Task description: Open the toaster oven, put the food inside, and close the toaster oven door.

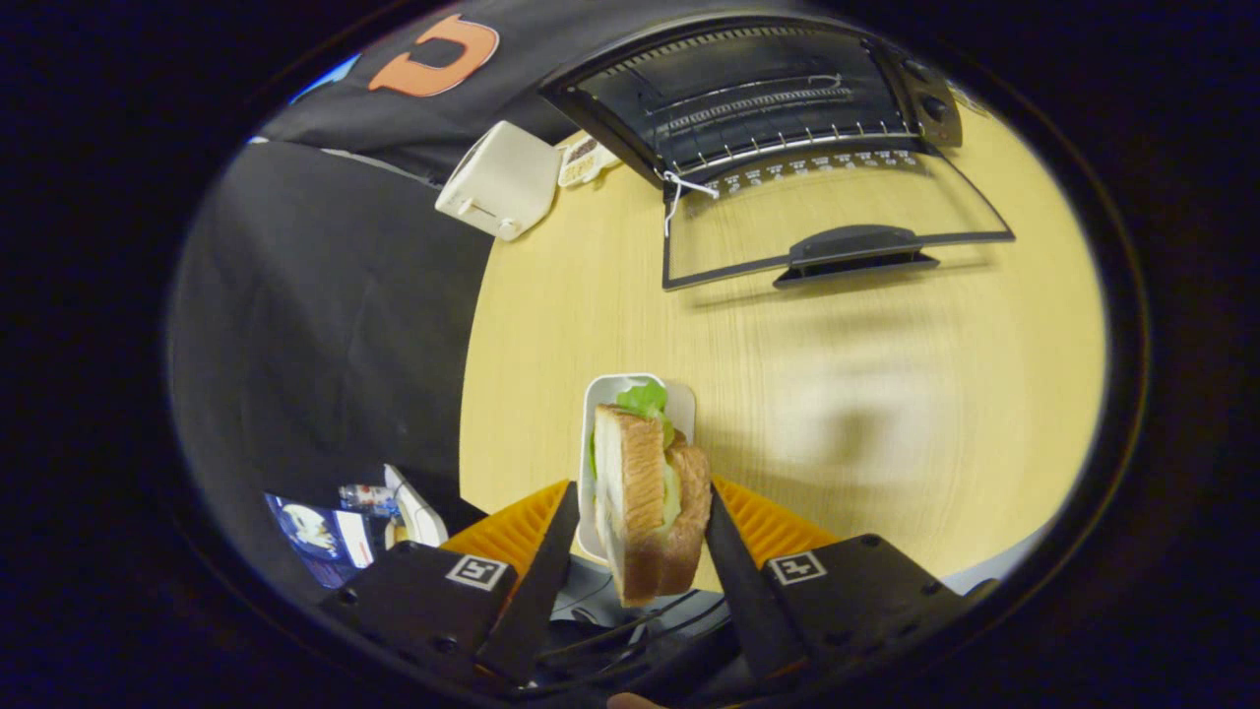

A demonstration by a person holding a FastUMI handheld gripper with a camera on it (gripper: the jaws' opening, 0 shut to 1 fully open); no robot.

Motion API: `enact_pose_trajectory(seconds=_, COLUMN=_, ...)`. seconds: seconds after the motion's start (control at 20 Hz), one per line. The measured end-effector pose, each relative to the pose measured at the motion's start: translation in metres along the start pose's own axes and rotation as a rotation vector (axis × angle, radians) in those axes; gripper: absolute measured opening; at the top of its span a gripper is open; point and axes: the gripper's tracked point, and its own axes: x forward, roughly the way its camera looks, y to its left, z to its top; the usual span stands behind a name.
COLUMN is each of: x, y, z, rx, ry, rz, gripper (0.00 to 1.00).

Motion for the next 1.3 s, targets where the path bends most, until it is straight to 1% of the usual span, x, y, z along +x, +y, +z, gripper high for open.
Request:
enact_pose_trajectory(seconds=0.05, x=0.004, y=-0.002, z=0.0, rx=0.014, ry=0.006, rz=-0.002, gripper=0.76)
enact_pose_trajectory(seconds=0.1, x=0.006, y=-0.003, z=0.003, rx=0.021, ry=0.012, rz=0.003, gripper=0.6)
enact_pose_trajectory(seconds=0.15, x=0.004, y=0.002, z=0.001, rx=0.028, ry=0.023, rz=0.017, gripper=0.51)
enact_pose_trajectory(seconds=0.2, x=0.0, y=0.003, z=0.0, rx=0.022, ry=0.035, rz=0.018, gripper=0.44)
enact_pose_trajectory(seconds=0.3, x=-0.006, y=0.004, z=0.006, rx=-0.011, ry=0.034, rz=0.013, gripper=0.39)
enact_pose_trajectory(seconds=0.4, x=-0.018, y=0.015, z=0.013, rx=-0.015, ry=0.024, rz=0.035, gripper=0.37)
enact_pose_trajectory(seconds=0.55, x=-0.044, y=0.036, z=0.023, rx=-0.014, ry=0.008, rz=0.108, gripper=0.35)
enact_pose_trajectory(seconds=0.7, x=-0.07, y=0.05, z=0.043, rx=-0.002, ry=-0.047, rz=0.176, gripper=0.35)
enact_pose_trajectory(seconds=0.8, x=-0.091, y=0.059, z=0.068, rx=0.066, ry=-0.118, rz=0.247, gripper=0.35)
enact_pose_trajectory(seconds=0.9, x=-0.109, y=0.055, z=0.097, rx=0.15, ry=-0.203, rz=0.316, gripper=0.35)
enact_pose_trajectory(seconds=1.1, x=-0.121, y=0.017, z=0.152, rx=0.336, ry=-0.364, rz=0.35, gripper=0.34)
enact_pose_trajectory(seconds=1.2, x=-0.117, y=-0.004, z=0.174, rx=0.432, ry=-0.437, rz=0.357, gripper=0.34)
enact_pose_trajectory(seconds=1.3, x=-0.112, y=-0.018, z=0.198, rx=0.508, ry=-0.509, rz=0.39, gripper=0.34)
